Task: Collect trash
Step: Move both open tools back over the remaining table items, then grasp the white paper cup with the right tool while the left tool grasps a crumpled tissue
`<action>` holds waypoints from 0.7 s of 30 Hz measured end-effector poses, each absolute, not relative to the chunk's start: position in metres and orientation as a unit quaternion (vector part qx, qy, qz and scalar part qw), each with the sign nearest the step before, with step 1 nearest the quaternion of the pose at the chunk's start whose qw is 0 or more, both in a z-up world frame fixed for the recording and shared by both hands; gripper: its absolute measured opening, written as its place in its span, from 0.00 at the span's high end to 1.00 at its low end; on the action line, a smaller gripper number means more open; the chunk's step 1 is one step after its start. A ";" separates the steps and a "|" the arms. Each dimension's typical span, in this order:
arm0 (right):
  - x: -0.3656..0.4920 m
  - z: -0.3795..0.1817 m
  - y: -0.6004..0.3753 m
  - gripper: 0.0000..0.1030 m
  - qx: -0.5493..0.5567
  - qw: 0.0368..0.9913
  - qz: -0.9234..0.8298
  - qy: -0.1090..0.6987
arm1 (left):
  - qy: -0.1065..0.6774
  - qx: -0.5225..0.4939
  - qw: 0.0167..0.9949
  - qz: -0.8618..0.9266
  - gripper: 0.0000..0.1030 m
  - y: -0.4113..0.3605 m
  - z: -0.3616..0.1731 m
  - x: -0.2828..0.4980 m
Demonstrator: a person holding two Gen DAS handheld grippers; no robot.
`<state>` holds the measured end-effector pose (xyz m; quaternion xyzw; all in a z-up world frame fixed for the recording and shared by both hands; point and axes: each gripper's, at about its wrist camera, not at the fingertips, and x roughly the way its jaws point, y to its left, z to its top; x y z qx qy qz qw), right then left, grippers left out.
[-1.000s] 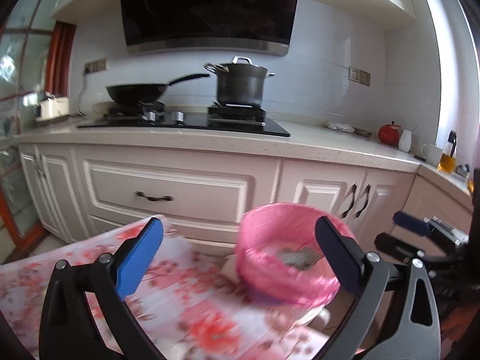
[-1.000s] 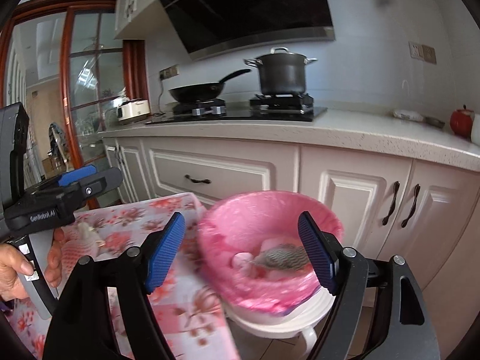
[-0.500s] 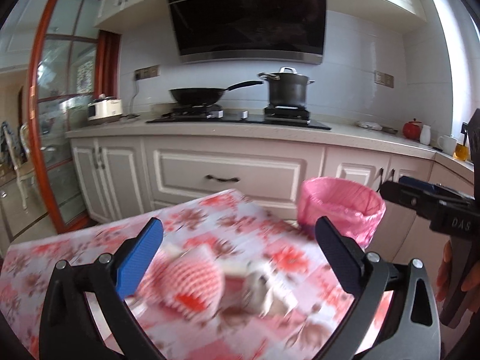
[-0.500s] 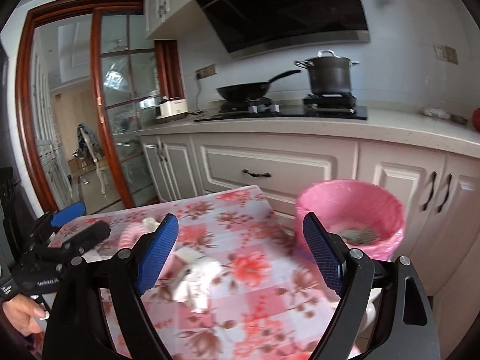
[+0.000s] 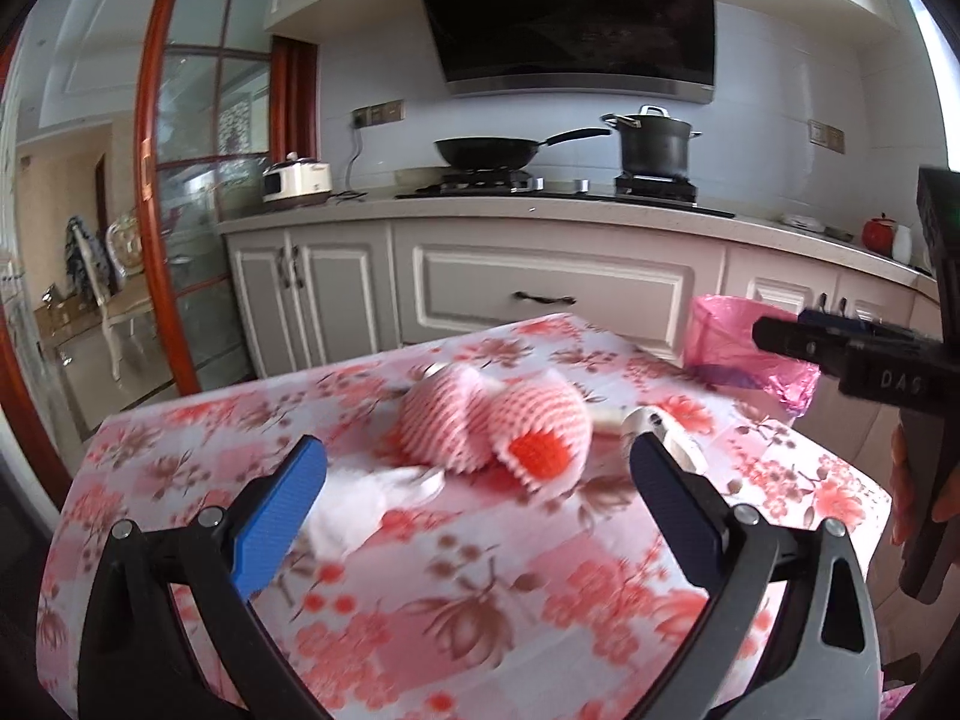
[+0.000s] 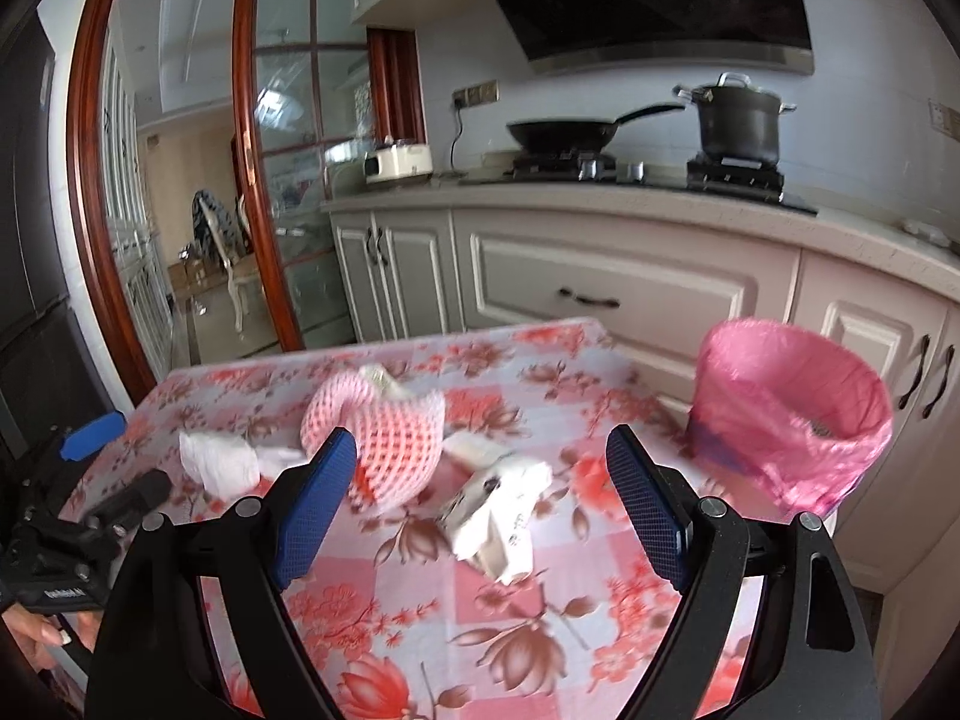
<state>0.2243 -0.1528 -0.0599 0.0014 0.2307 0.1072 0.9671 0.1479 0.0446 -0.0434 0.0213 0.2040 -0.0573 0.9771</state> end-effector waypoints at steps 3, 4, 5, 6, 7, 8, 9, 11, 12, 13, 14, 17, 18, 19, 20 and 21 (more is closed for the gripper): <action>0.231 -0.077 -0.145 0.22 -0.008 0.962 0.106 0.252 | 0.210 0.020 0.977 -0.043 0.05 0.054 -0.051 0.147; 0.235 -0.083 -0.143 0.22 -0.010 0.959 0.105 0.262 | 0.214 0.019 0.976 -0.041 0.05 0.056 -0.053 0.149; 0.238 -0.088 -0.142 0.22 -0.011 0.958 0.104 0.269 | 0.218 0.017 0.975 -0.038 0.05 0.058 -0.055 0.151; 0.243 -0.095 -0.141 0.22 -0.011 0.955 0.104 0.277 | 0.222 0.013 0.974 -0.035 0.05 0.063 -0.059 0.152; 0.246 -0.099 -0.140 0.22 -0.012 0.954 0.104 0.282 | 0.225 0.010 0.974 -0.032 0.05 0.065 -0.061 0.153; 0.251 -0.104 -0.139 0.22 -0.014 0.952 0.102 0.288 | 0.228 0.008 0.973 -0.030 0.05 0.068 -0.064 0.155; 0.254 -0.108 -0.138 0.22 -0.016 0.951 0.100 0.292 | 0.231 0.006 0.972 -0.026 0.05 0.070 -0.066 0.157; 0.265 -0.117 -0.137 0.22 -0.016 0.948 0.095 0.305 | 0.235 0.002 0.972 -0.022 0.05 0.075 -0.069 0.162; 0.269 -0.120 -0.138 0.22 -0.014 0.947 0.094 0.308 | 0.236 0.001 0.972 -0.020 0.05 0.076 -0.071 0.163; 0.275 -0.124 -0.138 0.22 -0.012 0.945 0.093 0.313 | 0.237 -0.001 0.971 -0.017 0.05 0.078 -0.072 0.165; 0.279 -0.127 -0.138 0.22 -0.011 0.944 0.092 0.317 | 0.238 -0.002 0.971 -0.016 0.05 0.079 -0.074 0.169; 0.290 -0.137 -0.135 0.22 -0.014 0.940 0.091 0.329 | 0.247 -0.004 0.969 -0.011 0.05 0.084 -0.080 0.178; 0.294 -0.140 -0.134 0.22 -0.015 0.938 0.091 0.333 | 0.250 -0.005 0.968 -0.010 0.05 0.085 -0.082 0.180; 0.298 -0.144 -0.133 0.22 -0.016 0.937 0.092 0.337 | 0.253 -0.006 0.967 -0.007 0.05 0.086 -0.084 0.183; 0.300 -0.147 -0.132 0.22 -0.017 0.935 0.092 0.341 | 0.257 -0.008 0.966 -0.006 0.05 0.088 -0.086 0.185; 0.304 -0.150 -0.131 0.22 -0.018 0.934 0.092 0.346 | 0.261 -0.008 0.965 -0.006 0.05 0.090 -0.088 0.188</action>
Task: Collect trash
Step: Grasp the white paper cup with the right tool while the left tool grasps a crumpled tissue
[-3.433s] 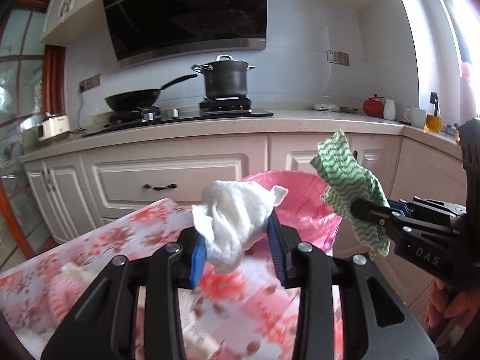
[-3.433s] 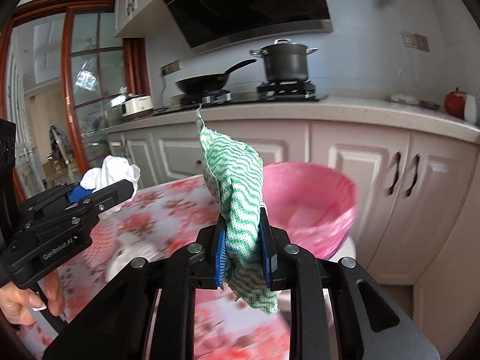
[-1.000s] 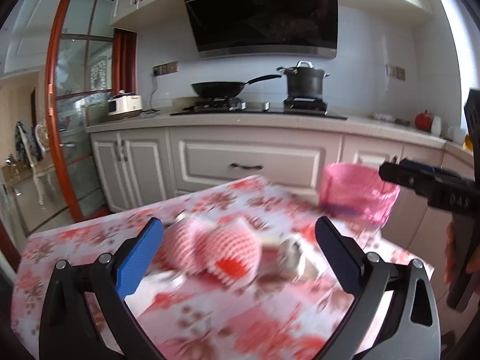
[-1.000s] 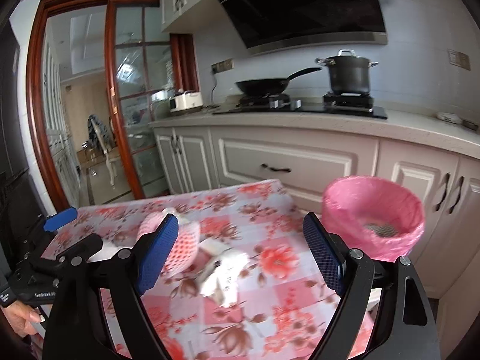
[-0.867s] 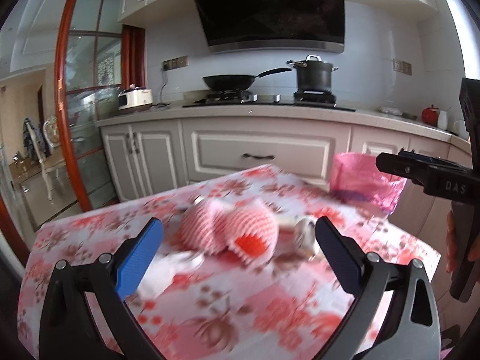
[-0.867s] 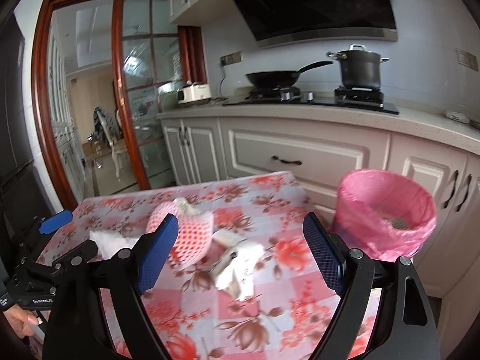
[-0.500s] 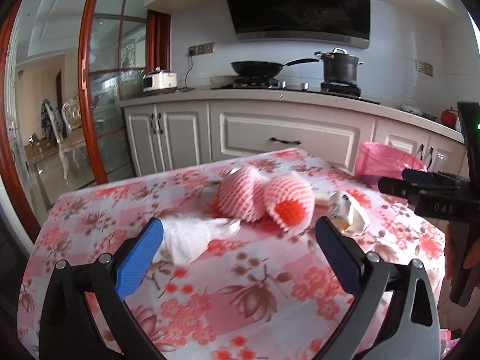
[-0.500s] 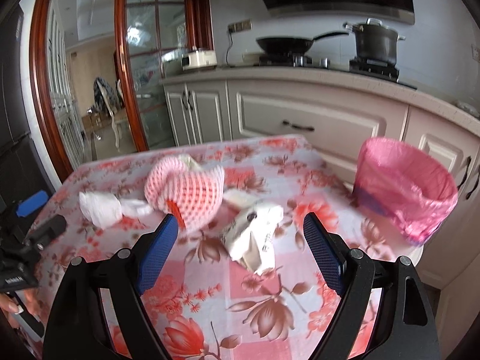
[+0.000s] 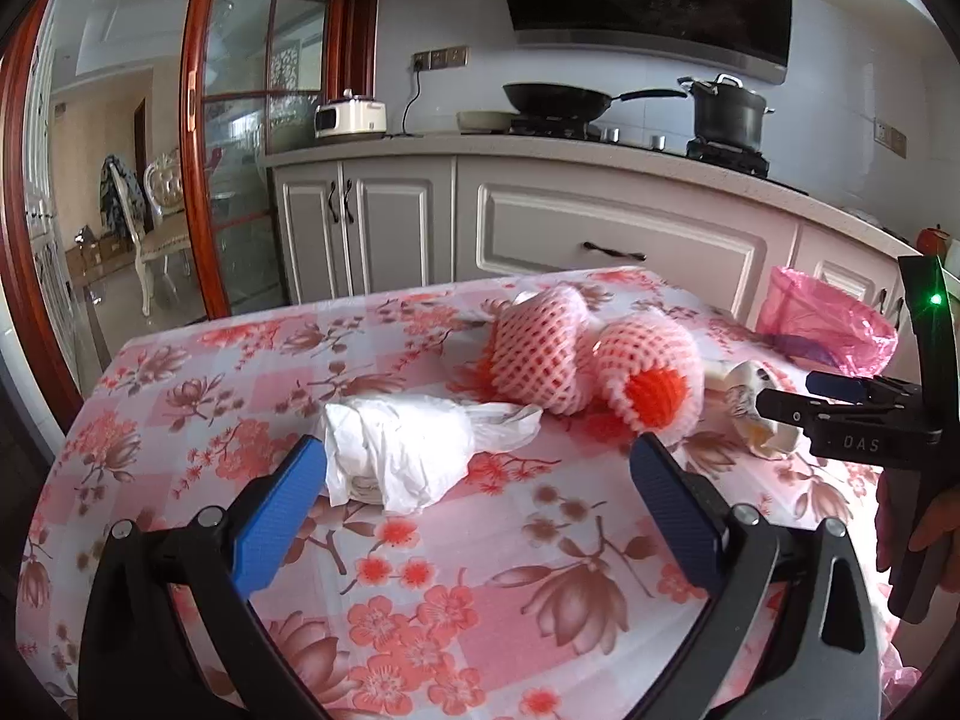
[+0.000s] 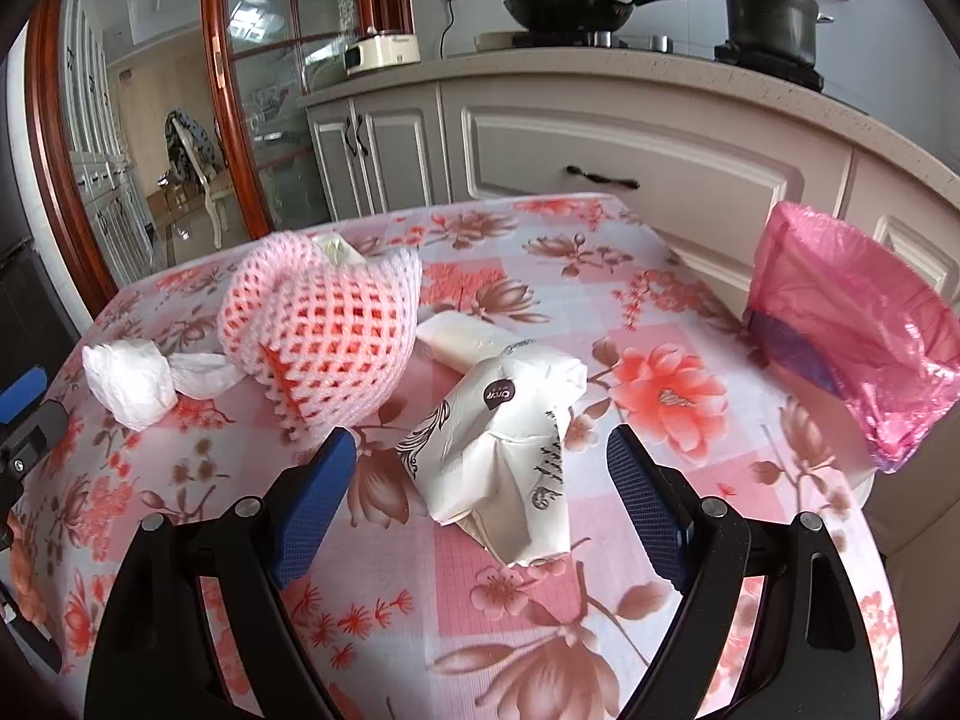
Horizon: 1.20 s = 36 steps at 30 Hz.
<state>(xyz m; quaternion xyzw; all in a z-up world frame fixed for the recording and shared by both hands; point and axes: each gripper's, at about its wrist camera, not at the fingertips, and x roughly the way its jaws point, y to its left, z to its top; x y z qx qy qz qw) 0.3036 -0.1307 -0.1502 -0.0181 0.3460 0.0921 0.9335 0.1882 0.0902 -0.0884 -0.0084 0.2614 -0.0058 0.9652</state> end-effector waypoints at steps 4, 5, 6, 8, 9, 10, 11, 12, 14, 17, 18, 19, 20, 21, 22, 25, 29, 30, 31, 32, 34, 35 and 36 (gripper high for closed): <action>0.317 -0.160 -0.129 0.22 -0.021 0.925 0.086 0.369 | 0.278 -0.008 0.961 0.003 0.05 0.097 -0.098 0.198; 0.320 -0.162 -0.129 0.22 -0.019 0.923 0.086 0.374 | 0.282 -0.010 0.959 0.007 0.05 0.101 -0.100 0.201; 0.323 -0.164 -0.129 0.22 -0.018 0.922 0.085 0.378 | 0.286 -0.014 0.958 0.011 0.05 0.104 -0.101 0.204; 0.329 -0.168 -0.130 0.22 -0.017 0.917 0.082 0.390 | 0.291 -0.021 0.956 0.018 0.05 0.111 -0.104 0.209; 0.333 -0.171 -0.130 0.22 -0.017 0.914 0.081 0.398 | 0.295 -0.024 0.955 0.022 0.05 0.115 -0.106 0.213; 0.335 -0.174 -0.130 0.22 -0.017 0.912 0.080 0.402 | 0.299 -0.026 0.954 0.024 0.05 0.116 -0.107 0.216; 0.336 -0.175 -0.130 0.23 -0.016 0.910 0.081 0.405 | 0.303 -0.026 0.952 0.027 0.05 0.119 -0.109 0.220; 0.337 -0.177 -0.130 0.30 -0.015 0.909 0.082 0.408 | 0.306 -0.026 0.951 0.029 0.05 0.120 -0.110 0.223; 0.336 -0.176 -0.130 0.35 -0.014 0.910 0.084 0.405 | 0.314 -0.022 0.948 0.033 0.05 0.125 -0.113 0.233; 0.332 -0.173 -0.129 0.36 -0.017 0.913 0.098 0.396 | 0.329 -0.018 0.943 0.037 0.05 0.131 -0.117 0.249; 0.329 -0.171 -0.128 0.36 -0.022 0.915 0.102 0.389 | 0.333 -0.017 0.942 0.037 0.05 0.132 -0.118 0.253; 0.326 -0.168 -0.126 0.36 -0.027 0.917 0.105 0.384 | 0.336 -0.018 0.941 0.037 0.05 0.135 -0.119 0.260; 0.324 -0.166 -0.125 0.36 -0.029 0.917 0.109 0.382 | 0.339 -0.019 0.940 0.038 0.05 0.136 -0.120 0.265; 0.323 -0.164 -0.125 0.36 -0.028 0.918 0.110 0.380 | 0.340 -0.021 0.939 0.036 0.05 0.137 -0.120 0.269; 0.321 -0.162 -0.125 0.36 -0.026 0.919 0.110 0.377 | 0.346 -0.024 0.937 0.031 0.05 0.139 -0.122 0.275; 0.317 -0.158 -0.125 0.36 -0.023 0.921 0.110 0.372 | 0.364 -0.025 0.931 0.021 0.05 0.138 -0.127 0.289; 0.312 -0.153 -0.127 0.36 -0.016 0.923 0.112 0.368 | 0.375 -0.030 0.926 -0.005 0.41 0.133 -0.131 0.292; 0.310 -0.151 -0.127 0.36 -0.015 0.924 0.113 0.366 | 0.372 -0.033 0.928 -0.011 0.43 0.131 -0.131 0.289; 0.308 -0.150 -0.127 0.36 -0.015 0.924 0.115 0.364 | 0.369 -0.035 0.929 -0.018 0.49 0.129 -0.130 0.285; 0.305 -0.148 -0.127 0.36 -0.015 0.924 0.117 0.363 | 0.367 -0.036 0.929 -0.025 0.51 0.127 -0.129 0.280; 0.299 -0.146 -0.126 0.36 -0.016 0.925 0.121 0.359 | 0.357 -0.031 0.933 -0.032 0.52 0.120 -0.125 0.268; 0.296 -0.145 -0.125 0.36 -0.016 0.925 0.123 0.358 | 0.354 -0.032 0.934 -0.034 0.52 0.117 -0.123 0.262; 0.293 -0.144 -0.124 0.36 -0.016 0.926 0.125 0.357 | 0.349 -0.036 0.935 -0.040 0.52 0.114 -0.121 0.254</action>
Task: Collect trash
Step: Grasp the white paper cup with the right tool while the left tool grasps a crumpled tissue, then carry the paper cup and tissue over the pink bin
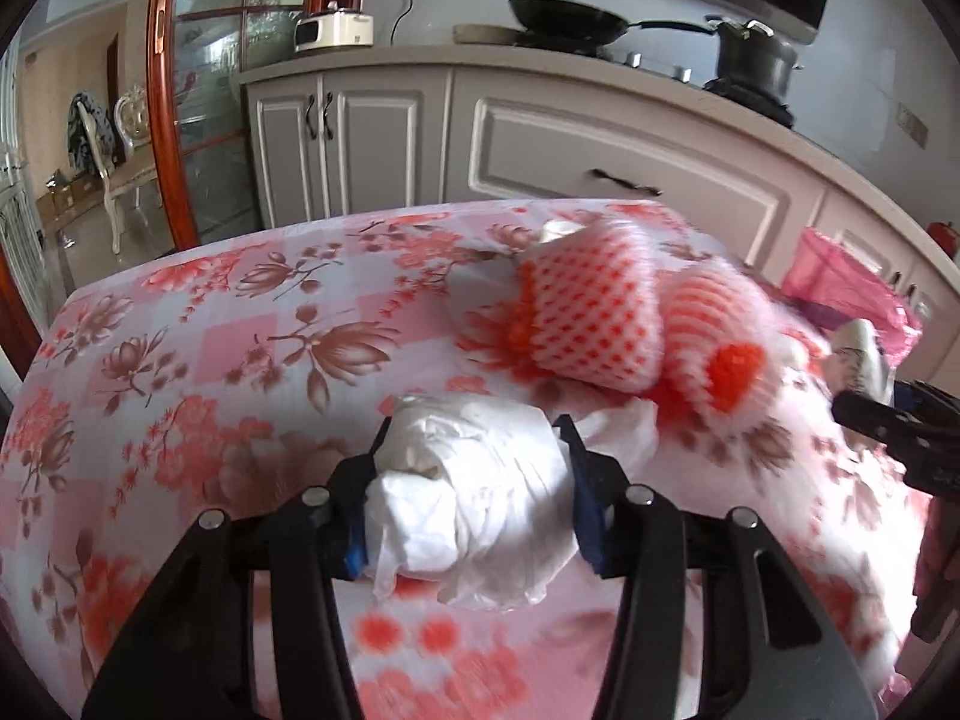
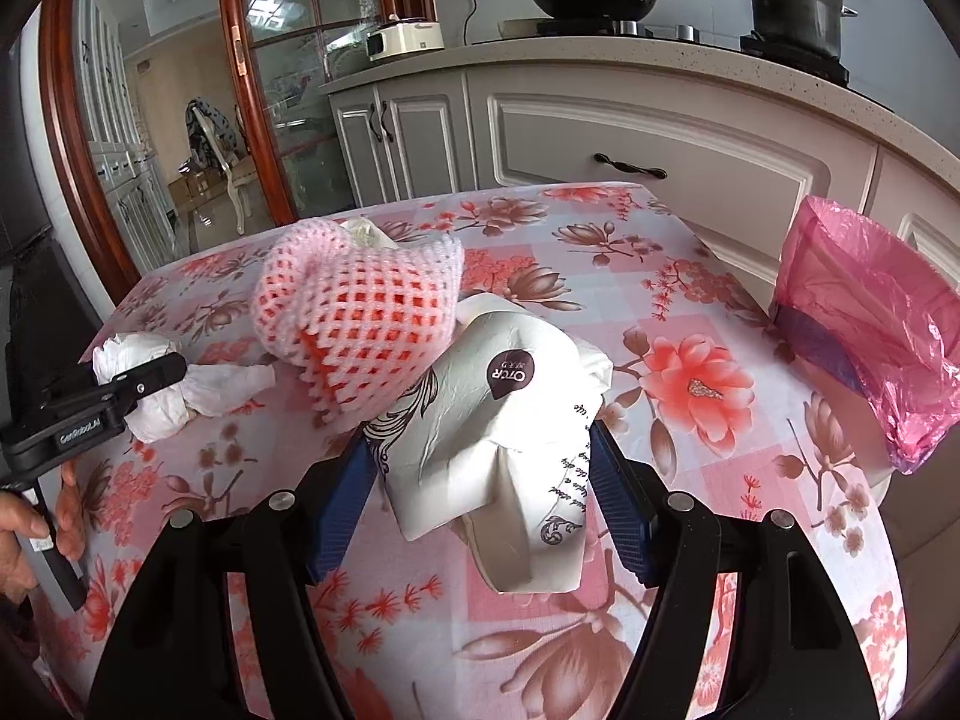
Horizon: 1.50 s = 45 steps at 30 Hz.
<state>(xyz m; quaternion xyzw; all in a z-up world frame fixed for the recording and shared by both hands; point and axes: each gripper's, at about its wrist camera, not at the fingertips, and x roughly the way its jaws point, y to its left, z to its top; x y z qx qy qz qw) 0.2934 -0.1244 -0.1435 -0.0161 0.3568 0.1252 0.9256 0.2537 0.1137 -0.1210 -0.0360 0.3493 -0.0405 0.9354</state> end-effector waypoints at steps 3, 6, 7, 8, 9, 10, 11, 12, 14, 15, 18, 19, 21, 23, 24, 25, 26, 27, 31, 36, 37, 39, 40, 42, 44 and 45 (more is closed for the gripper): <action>0.283 -0.141 -0.123 0.36 -0.016 0.926 0.132 0.353 | 0.336 -0.036 0.940 -0.046 0.52 0.103 -0.113 0.232; 0.269 -0.137 -0.123 0.36 -0.016 0.927 0.139 0.347 | 0.321 -0.033 0.945 -0.054 0.52 0.091 -0.103 0.213; 0.265 -0.135 -0.123 0.36 -0.017 0.928 0.140 0.345 | 0.319 -0.029 0.946 -0.058 0.52 0.088 -0.101 0.209; 0.261 -0.134 -0.124 0.36 -0.017 0.929 0.141 0.342 | 0.315 -0.022 0.947 -0.062 0.52 0.082 -0.097 0.204; 0.257 -0.133 -0.125 0.36 -0.017 0.930 0.142 0.339 | 0.312 -0.015 0.948 -0.062 0.52 0.078 -0.095 0.200; 0.252 -0.130 -0.127 0.36 -0.015 0.931 0.143 0.336 | 0.306 -0.007 0.950 -0.063 0.52 0.073 -0.091 0.195; 0.247 -0.128 -0.129 0.36 -0.014 0.932 0.142 0.333 | 0.301 -0.003 0.952 -0.065 0.52 0.068 -0.088 0.190; 0.244 -0.126 -0.130 0.36 -0.013 0.933 0.141 0.330 | 0.295 -0.002 0.953 -0.066 0.52 0.064 -0.084 0.185; 0.237 -0.122 -0.135 0.36 -0.010 0.936 0.140 0.322 | 0.285 -0.005 0.956 -0.072 0.52 0.058 -0.079 0.177; 0.233 -0.119 -0.137 0.36 -0.009 0.938 0.140 0.318 | 0.276 -0.001 0.958 -0.074 0.52 0.053 -0.075 0.172; 0.223 -0.110 -0.143 0.36 -0.003 0.942 0.142 0.303 | 0.260 0.011 0.962 -0.080 0.52 0.038 -0.069 0.161; 0.220 -0.108 -0.144 0.36 -0.001 0.944 0.143 0.298 | 0.255 0.012 0.963 -0.082 0.52 0.034 -0.067 0.159; 0.214 -0.102 -0.145 0.36 0.000 0.947 0.146 0.286 | 0.244 0.016 0.966 -0.083 0.52 0.026 -0.063 0.153; 0.207 -0.096 -0.147 0.36 -0.001 0.952 0.146 0.270 | 0.230 0.019 0.969 -0.084 0.52 0.017 -0.058 0.148; 0.205 -0.093 -0.148 0.36 0.000 0.954 0.146 0.263 | 0.223 0.021 0.971 -0.083 0.52 0.014 -0.055 0.145; 0.201 -0.089 -0.150 0.36 0.002 0.957 0.145 0.253 | 0.218 0.022 0.972 -0.082 0.52 0.012 -0.053 0.144; 0.199 -0.087 -0.152 0.36 0.003 0.958 0.145 0.246 | 0.213 0.023 0.973 -0.083 0.52 0.009 -0.051 0.142; 0.198 -0.085 -0.153 0.36 0.003 0.960 0.144 0.242 | 0.210 0.023 0.974 -0.083 0.52 0.008 -0.049 0.141; 0.191 -0.078 -0.164 0.36 0.009 0.965 0.138 0.223 | 0.195 0.025 0.977 -0.083 0.52 0.000 -0.040 0.139; 0.189 -0.076 -0.180 0.36 0.023 0.968 0.126 0.216 | 0.180 0.035 0.979 -0.093 0.52 -0.015 -0.031 0.142; 0.188 -0.076 -0.185 0.36 0.025 0.969 0.122 0.214 | 0.178 0.038 0.979 -0.097 0.52 -0.019 -0.030 0.143; 0.188 -0.076 -0.192 0.36 0.030 0.970 0.116 0.214 | 0.175 0.044 0.978 -0.105 0.52 -0.029 -0.028 0.147; 0.188 -0.075 -0.197 0.36 0.033 0.970 0.111 0.213 | 0.174 0.046 0.978 -0.108 0.52 -0.033 -0.028 0.148; 0.189 -0.076 -0.206 0.36 0.037 0.971 0.103 0.213 | 0.171 0.050 0.977 -0.117 0.52 -0.042 -0.027 0.152; 0.190 -0.076 -0.213 0.36 0.041 0.972 0.094 0.212 | 0.168 0.056 0.976 -0.126 0.52 -0.053 -0.027 0.156; 0.190 -0.077 -0.217 0.36 0.042 0.972 0.091 0.212 | 0.167 0.058 0.976 -0.130 0.52 -0.058 -0.027 0.159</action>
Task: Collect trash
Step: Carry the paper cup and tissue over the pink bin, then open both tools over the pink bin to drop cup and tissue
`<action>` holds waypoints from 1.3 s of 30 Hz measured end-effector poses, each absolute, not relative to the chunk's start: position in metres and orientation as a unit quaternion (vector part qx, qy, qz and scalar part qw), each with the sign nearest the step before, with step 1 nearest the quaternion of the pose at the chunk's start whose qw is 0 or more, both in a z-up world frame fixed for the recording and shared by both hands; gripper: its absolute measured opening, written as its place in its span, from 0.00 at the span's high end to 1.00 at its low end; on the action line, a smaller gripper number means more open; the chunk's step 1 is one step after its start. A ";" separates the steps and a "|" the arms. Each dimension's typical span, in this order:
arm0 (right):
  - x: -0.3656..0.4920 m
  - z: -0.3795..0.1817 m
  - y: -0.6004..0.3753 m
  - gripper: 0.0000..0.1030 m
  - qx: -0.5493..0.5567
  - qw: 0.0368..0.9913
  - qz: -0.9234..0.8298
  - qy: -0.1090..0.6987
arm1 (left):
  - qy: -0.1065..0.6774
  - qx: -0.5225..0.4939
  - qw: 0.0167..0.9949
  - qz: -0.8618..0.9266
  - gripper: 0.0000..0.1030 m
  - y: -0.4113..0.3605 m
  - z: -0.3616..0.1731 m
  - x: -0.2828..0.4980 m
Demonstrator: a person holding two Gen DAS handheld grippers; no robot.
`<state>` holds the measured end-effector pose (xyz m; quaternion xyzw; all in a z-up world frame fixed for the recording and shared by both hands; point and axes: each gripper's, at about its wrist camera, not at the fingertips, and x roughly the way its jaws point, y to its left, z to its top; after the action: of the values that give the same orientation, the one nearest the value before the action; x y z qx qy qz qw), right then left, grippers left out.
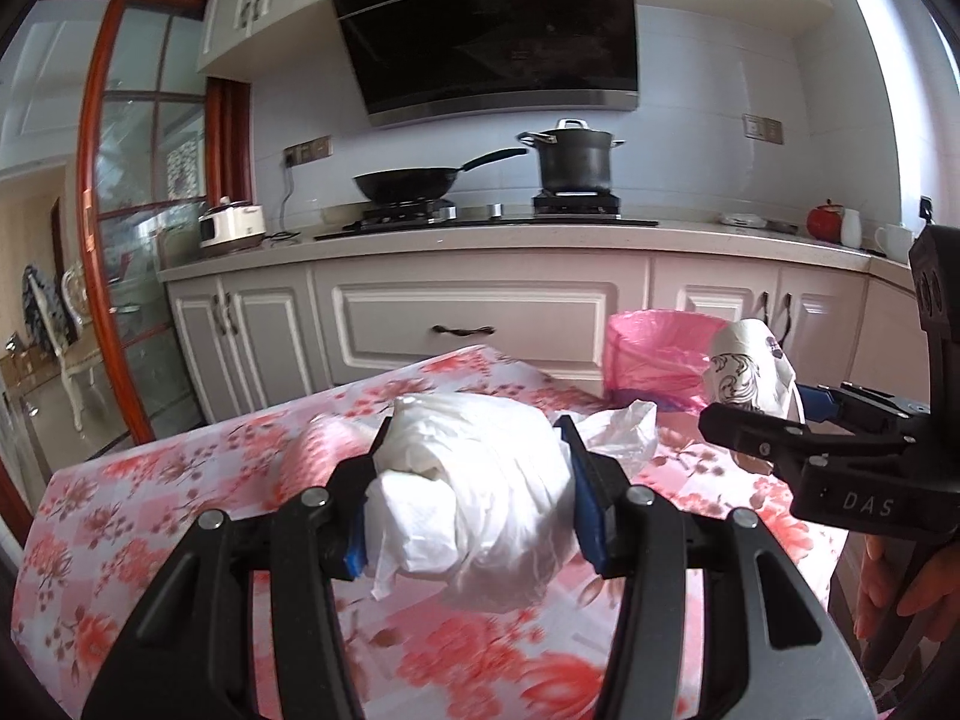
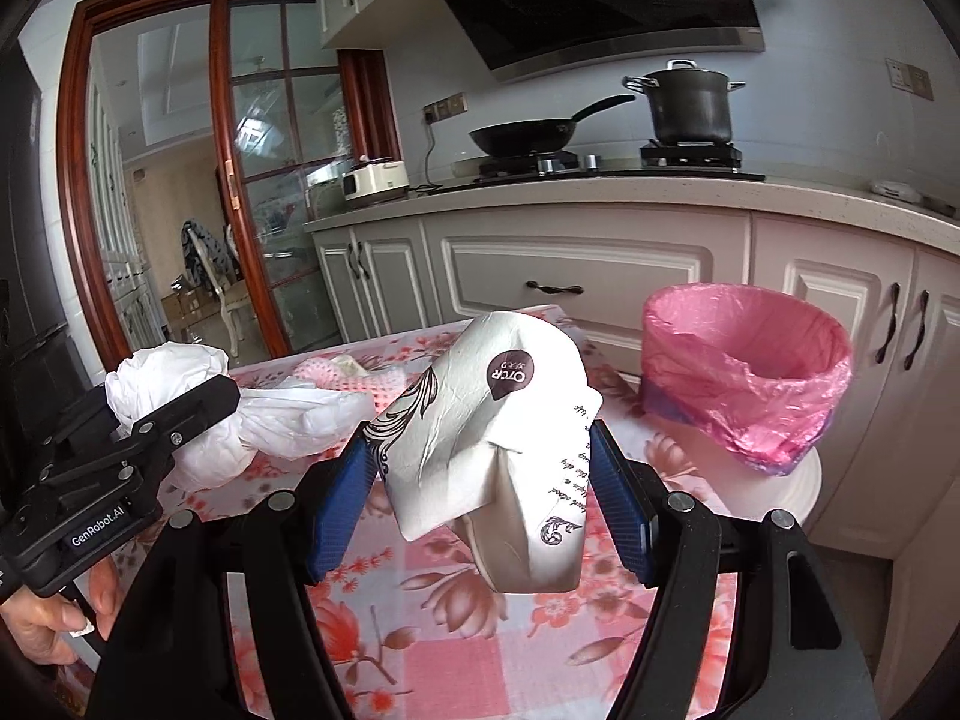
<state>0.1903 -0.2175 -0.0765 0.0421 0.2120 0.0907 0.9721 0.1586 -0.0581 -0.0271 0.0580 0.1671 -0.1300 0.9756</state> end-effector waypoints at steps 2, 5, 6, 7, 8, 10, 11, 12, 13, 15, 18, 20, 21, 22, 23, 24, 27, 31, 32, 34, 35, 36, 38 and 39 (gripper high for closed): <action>0.191 -0.077 -0.226 0.36 0.045 0.973 0.080 0.211 | 0.167 0.061 0.974 -0.138 0.52 -0.068 -0.029 0.165; 0.194 -0.076 -0.240 0.36 0.048 0.975 0.064 0.210 | 0.168 0.060 0.973 -0.148 0.52 -0.084 -0.030 0.175; 0.196 -0.076 -0.245 0.36 0.047 0.975 0.060 0.211 | 0.167 0.060 0.972 -0.152 0.52 -0.090 -0.030 0.180; 0.197 -0.076 -0.248 0.36 0.046 0.975 0.056 0.211 | 0.167 0.061 0.972 -0.156 0.52 -0.094 -0.031 0.184; 0.199 -0.075 -0.254 0.36 0.043 0.975 0.050 0.211 | 0.167 0.062 0.971 -0.160 0.52 -0.101 -0.031 0.189; 0.203 -0.072 -0.263 0.36 0.039 0.976 0.040 0.210 | 0.167 0.060 0.969 -0.170 0.52 -0.112 -0.030 0.200; 0.206 -0.071 -0.269 0.36 0.036 0.977 0.032 0.210 | 0.166 0.059 0.968 -0.176 0.52 -0.118 -0.029 0.206; 0.209 -0.070 -0.276 0.36 0.034 0.977 0.025 0.210 | 0.165 0.060 0.968 -0.181 0.52 -0.125 -0.028 0.213; 0.212 -0.069 -0.281 0.36 0.033 0.977 0.020 0.210 | 0.165 0.060 0.967 -0.185 0.52 -0.131 -0.027 0.218; 0.218 -0.066 -0.296 0.36 0.032 0.977 0.009 0.211 | 0.164 0.057 0.965 -0.194 0.52 -0.143 -0.024 0.229; 0.229 -0.063 -0.319 0.36 0.028 0.977 -0.006 0.210 | 0.162 0.056 0.963 -0.207 0.52 -0.163 -0.021 0.245; 0.236 -0.061 -0.332 0.36 0.026 0.977 -0.014 0.209 | 0.161 0.058 0.961 -0.216 0.52 -0.179 -0.020 0.257; 0.241 -0.059 -0.340 0.36 0.025 0.978 -0.018 0.208 | 0.160 0.059 0.961 -0.219 0.52 -0.184 -0.019 0.261; 0.245 -0.058 -0.345 0.36 0.025 0.978 -0.019 0.207 | 0.160 0.060 0.960 -0.223 0.51 -0.193 -0.019 0.269; 0.249 -0.058 -0.352 0.36 0.025 0.978 -0.021 0.207 | 0.160 0.060 0.959 -0.227 0.51 -0.200 -0.018 0.276; 0.256 -0.057 -0.360 0.36 0.023 0.978 -0.026 0.207 | 0.162 0.058 0.958 -0.231 0.51 -0.208 -0.018 0.284; 0.270 -0.055 -0.379 0.36 0.025 0.977 -0.035 0.209 | 0.169 0.047 0.954 -0.244 0.51 -0.228 -0.015 0.309; 0.278 -0.050 -0.398 0.36 0.026 0.978 -0.048 0.202 | 0.178 0.029 0.950 -0.255 0.51 -0.258 -0.009 0.346; 0.280 -0.049 -0.403 0.36 0.024 0.978 -0.050 0.200 | 0.178 0.026 0.950 -0.257 0.51 -0.266 -0.008 0.355; 0.286 -0.049 -0.409 0.36 0.020 0.978 -0.053 0.200 | 0.179 0.023 0.949 -0.260 0.51 -0.282 -0.007 0.372; 0.289 -0.049 -0.412 0.36 0.018 0.978 -0.055 0.201 | 0.179 0.022 0.948 -0.261 0.51 -0.289 -0.007 0.381; 0.293 -0.050 -0.416 0.36 0.015 0.978 -0.056 0.202 | 0.179 0.021 0.948 -0.261 0.50 -0.296 -0.008 0.390; 0.300 -0.052 -0.422 0.36 0.011 0.977 -0.058 0.205 | 0.182 0.018 0.948 -0.262 0.50 -0.307 -0.010 0.407; 0.303 -0.053 -0.424 0.36 0.010 0.977 -0.058 0.206 | 0.185 0.014 0.947 -0.263 0.50 -0.311 -0.011 0.416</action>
<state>0.3030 -0.4238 -0.0528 0.0102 0.2061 -0.0582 0.9768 0.4155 -0.3111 -0.0107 0.0144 0.1849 -0.2626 0.9469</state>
